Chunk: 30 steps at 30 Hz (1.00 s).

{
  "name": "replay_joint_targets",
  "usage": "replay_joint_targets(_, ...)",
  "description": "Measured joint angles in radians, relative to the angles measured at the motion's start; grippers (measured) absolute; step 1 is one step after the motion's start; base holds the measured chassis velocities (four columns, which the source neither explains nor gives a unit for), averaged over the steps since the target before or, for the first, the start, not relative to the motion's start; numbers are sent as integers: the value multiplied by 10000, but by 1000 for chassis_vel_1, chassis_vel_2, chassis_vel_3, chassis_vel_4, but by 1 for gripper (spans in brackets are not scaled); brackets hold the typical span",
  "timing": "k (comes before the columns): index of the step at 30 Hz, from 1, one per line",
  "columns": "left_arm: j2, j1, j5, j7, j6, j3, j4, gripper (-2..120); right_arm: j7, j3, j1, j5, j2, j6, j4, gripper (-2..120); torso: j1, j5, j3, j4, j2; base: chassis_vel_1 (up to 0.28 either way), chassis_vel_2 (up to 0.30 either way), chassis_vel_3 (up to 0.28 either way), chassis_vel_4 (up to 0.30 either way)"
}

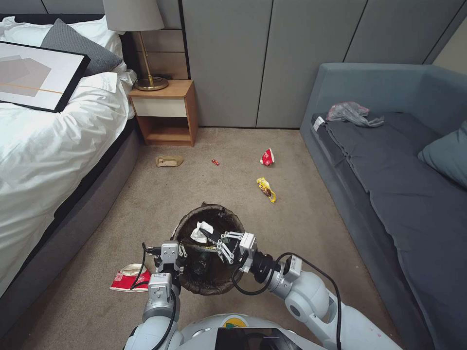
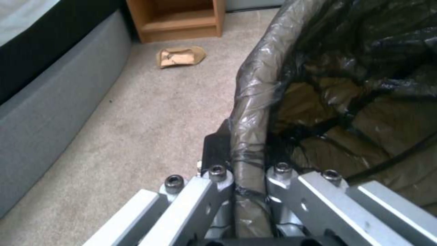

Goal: Pick up the trash bin, then pick up the garbage from the floor and place it into the trash bin.

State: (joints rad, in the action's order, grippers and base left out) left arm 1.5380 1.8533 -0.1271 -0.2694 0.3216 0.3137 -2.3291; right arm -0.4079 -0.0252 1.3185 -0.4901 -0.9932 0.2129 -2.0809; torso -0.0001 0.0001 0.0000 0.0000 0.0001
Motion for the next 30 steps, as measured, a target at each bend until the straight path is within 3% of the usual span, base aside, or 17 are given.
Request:
replay_joint_targets(7, -12, -55, 41, 8, 9, 37, -45, 0, -78, -13, 199, 245, -88, 274, 867, -2, 0, -1, 0, 0, 0, 0, 0, 0, 0)
replay_joint_targets(9, -12, -89, 51, 12, 26, 32, -48, 0, -49, 23, 189, 411, -144, 275, 1155, 9, 0, -1, 0, 0, -1, 0, 0, 0, 0)
replay_joint_targets(11, -12, -92, 52, 13, 28, 29, -48, 0, -40, 25, 184, 436, -164, 284, 1215, 11, 0, -1, 0, 0, -1, 0, 0, 0, 0)
replay_joint_targets(13, -15, -90, 54, 16, 30, 25, -48, 0, -19, 28, 189, 477, -207, 314, 1297, 23, 0, -1, 0, 0, -1, 0, 0, 0, 0)
replay_joint_targets(15, -17, -89, 56, 17, 30, 26, -48, 0, -16, 28, 197, 484, -215, 318, 1299, 25, 0, -1, 0, 0, -1, 0, 0, 0, 0)
replay_joint_targets(21, -24, -62, 58, 18, 32, 36, -93, 0, 7, 85, 240, 532, -214, 323, 1222, 52, 0, -1, 0, 0, -1, 0, 0, 0, 0)
replay_joint_targets(23, -24, -52, 58, 18, 32, 36, -102, 0, 10, 99, 254, 542, -205, 324, 1199, 54, 0, -1, 0, 0, -1, 0, 0, 0, 0)
replay_joint_targets(25, -21, -37, 52, 18, 32, 36, -129, 0, 15, 133, 283, 568, -180, 331, 1141, 66, 0, -1, 0, 0, -1, 0, 0, 0, 0)
replay_joint_targets(30, -17, -12, 41, 18, 33, 36, -163, 0, 22, 180, 326, 610, -164, 343, 1028, 80, 0, -1, 0, 0, -1, 0, 0, 0, 0)
